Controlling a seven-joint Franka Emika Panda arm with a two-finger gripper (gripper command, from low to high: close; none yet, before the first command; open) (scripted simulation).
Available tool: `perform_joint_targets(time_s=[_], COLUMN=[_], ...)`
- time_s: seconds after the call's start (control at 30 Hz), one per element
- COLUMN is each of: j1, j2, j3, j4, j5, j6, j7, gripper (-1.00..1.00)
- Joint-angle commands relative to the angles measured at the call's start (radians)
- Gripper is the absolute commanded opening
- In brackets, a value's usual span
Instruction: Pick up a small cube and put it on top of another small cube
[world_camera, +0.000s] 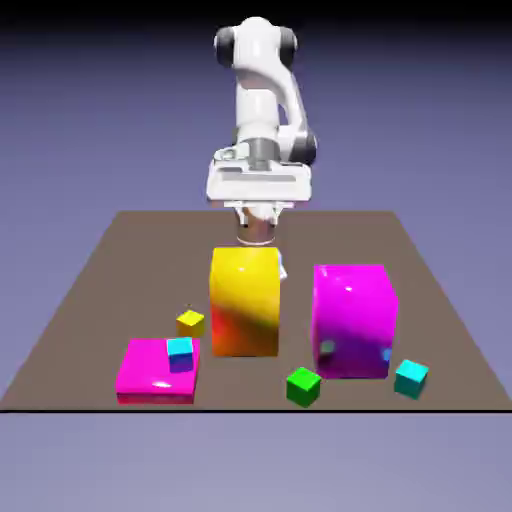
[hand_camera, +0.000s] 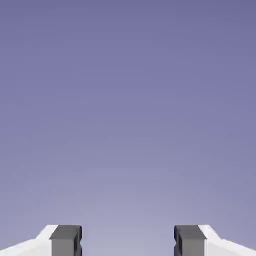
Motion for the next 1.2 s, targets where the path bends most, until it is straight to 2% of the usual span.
perform_joint_targets(time_s=[0.0,0.97,1.03,1.17], j1=[-0.012,-0.361,-0.364,-0.323], j2=[0.036,1.087,1.095,1.204], j3=[0.014,0.434,0.437,0.413], j4=[0.026,0.783,0.789,0.751], j5=[0.004,0.110,0.111,0.090], j6=[-0.028,-0.849,-0.855,-0.707], j7=[0.024,0.704,0.709,0.714], gripper=[0.00,0.00,0.00,0.00])
